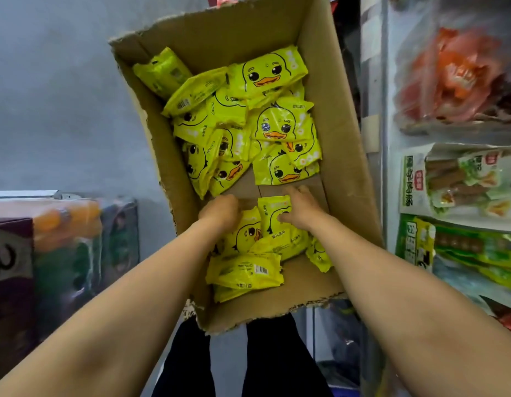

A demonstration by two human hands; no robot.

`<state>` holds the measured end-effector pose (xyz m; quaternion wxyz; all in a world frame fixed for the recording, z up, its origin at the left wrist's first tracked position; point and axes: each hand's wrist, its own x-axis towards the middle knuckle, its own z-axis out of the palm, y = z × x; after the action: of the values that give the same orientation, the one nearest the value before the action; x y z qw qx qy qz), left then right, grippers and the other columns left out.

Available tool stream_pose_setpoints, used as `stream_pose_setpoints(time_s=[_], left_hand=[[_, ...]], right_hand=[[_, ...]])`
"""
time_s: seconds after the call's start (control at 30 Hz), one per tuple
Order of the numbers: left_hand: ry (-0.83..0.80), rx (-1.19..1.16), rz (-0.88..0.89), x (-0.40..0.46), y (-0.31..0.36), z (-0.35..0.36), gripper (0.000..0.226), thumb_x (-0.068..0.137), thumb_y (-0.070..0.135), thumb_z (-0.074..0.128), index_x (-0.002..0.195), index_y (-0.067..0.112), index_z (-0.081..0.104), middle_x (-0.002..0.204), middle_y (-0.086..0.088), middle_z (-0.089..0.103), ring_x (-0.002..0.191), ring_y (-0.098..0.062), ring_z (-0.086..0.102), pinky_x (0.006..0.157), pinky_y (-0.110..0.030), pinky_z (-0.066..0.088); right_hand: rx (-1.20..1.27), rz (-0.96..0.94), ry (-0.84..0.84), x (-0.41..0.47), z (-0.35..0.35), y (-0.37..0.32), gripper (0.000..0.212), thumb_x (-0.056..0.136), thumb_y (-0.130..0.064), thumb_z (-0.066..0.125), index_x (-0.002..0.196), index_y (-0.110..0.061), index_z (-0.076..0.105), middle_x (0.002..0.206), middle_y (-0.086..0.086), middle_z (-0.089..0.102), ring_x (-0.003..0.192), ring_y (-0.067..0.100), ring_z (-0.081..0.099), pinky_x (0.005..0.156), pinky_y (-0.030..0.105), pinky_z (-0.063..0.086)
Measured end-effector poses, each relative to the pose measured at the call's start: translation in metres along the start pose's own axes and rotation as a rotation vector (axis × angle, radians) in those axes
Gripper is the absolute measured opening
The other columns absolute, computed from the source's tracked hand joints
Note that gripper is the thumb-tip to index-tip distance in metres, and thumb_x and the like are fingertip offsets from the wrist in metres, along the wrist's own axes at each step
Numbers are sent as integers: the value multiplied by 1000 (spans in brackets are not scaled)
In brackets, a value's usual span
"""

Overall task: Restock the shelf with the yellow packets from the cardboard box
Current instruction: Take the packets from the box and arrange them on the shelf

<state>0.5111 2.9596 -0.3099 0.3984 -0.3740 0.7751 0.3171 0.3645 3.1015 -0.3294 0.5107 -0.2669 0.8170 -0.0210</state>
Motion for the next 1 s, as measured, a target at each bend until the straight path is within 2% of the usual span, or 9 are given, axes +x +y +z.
stream_pose_setpoints(time_s=[0.1,0.17,0.27,0.33,0.43,0.57,0.7,0.83,1.0], left_hand=[[124,-217,-42,4,-2,-6,28,95,22,53,119,20,67,108,-12,69,97,-33,66,82,-38,54],[213,-523,-53,7,-2,-9,26,93,25,63,116,17,66,105,-10,69,97,-31,65,82,-35,52],[298,-770,-86,7,-1,-11,54,83,33,75,130,15,55,125,-7,61,114,-28,59,98,-39,48],[359,-770,-167,6,-2,-5,72,77,39,80,136,12,48,136,-7,55,124,-27,53,101,-36,42],[405,-681,-318,4,-2,9,79,72,43,82,134,9,46,134,-13,54,125,-32,50,102,-40,42],[259,-682,-477,-6,0,31,84,70,47,83,131,6,43,132,-15,53,124,-35,51,97,-42,44],[239,-757,-464,-10,-6,46,78,67,45,86,123,7,48,124,-14,57,115,-32,56,92,-40,48],[217,-802,-420,-10,-7,45,72,64,43,88,119,10,55,118,-10,63,111,-29,59,87,-35,48],[179,-857,-311,-9,1,40,42,72,35,84,108,19,70,105,-6,71,101,-26,66,89,-37,53]], right_hand=[[-62,-62,88,2,2,-3,28,78,-22,81,93,-18,57,119,10,42,113,31,46,91,38,45],[63,-98,164,5,0,-3,24,83,-16,76,81,-19,52,103,10,53,100,32,56,75,35,46],[273,4,374,8,-14,-7,18,91,-25,70,89,-20,52,91,10,63,79,32,60,66,36,46],[265,37,418,14,-24,-7,15,94,-24,65,99,-18,52,96,12,64,82,34,60,69,38,47],[-54,23,372,19,-26,-10,32,93,-17,61,122,-17,48,115,15,62,106,37,59,77,40,48],[-403,-40,433,5,-13,-14,66,88,-34,70,143,-20,37,135,12,50,127,31,44,86,41,46],[-262,-118,451,0,-1,-4,88,80,-38,78,152,-31,28,140,9,46,129,30,41,97,40,41],[120,-69,343,10,-12,-11,70,73,-39,84,132,-28,48,128,3,58,122,27,48,89,36,41],[-129,-48,122,14,-24,-19,67,76,-51,79,133,-21,61,135,7,59,127,27,51,96,32,43]])
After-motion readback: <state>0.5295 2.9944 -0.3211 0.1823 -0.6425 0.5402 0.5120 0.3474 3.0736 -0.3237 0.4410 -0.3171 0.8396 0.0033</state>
